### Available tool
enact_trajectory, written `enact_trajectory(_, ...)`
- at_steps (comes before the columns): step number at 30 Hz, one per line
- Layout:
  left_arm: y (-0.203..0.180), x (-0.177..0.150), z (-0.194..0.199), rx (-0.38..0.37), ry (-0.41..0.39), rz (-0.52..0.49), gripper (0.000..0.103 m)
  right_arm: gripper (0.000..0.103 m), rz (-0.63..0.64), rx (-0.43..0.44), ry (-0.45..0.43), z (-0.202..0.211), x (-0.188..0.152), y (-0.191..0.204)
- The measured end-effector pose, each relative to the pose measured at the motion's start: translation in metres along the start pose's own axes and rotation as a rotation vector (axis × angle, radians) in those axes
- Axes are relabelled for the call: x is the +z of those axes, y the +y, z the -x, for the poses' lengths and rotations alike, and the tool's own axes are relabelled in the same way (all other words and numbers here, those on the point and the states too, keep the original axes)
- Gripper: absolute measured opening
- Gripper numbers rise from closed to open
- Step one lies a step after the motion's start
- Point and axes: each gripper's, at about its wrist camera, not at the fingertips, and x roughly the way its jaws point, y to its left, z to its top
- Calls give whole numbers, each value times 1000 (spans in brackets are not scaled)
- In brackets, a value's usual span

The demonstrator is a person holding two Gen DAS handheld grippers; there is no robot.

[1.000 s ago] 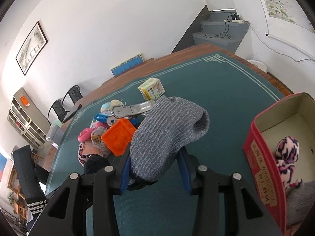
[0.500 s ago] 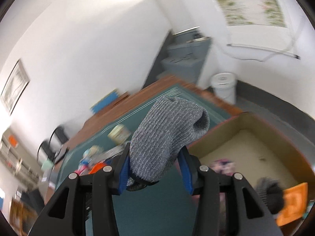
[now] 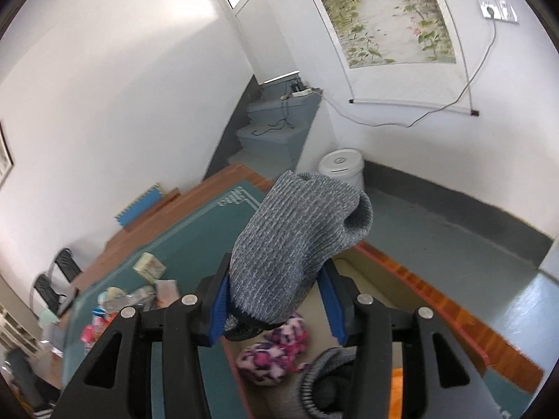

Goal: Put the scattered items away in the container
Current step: 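Carry both socks to the red tin and release them inside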

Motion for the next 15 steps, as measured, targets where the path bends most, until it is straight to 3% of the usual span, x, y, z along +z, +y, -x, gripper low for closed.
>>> enact_trajectory(6, -37, 5, -8, -55, 20, -45, 58, 53, -12, -107, 27, -9, 0, -25)
enact_trajectory(9, -60, 8, -14, -84, 25, -82, 58, 59, -37, -146, 43, -14, -2, -43)
enact_trajectory(15, -100, 13, -28, -157, 30, -138, 58, 64, -69, -145, 41, -14, -6, -57)
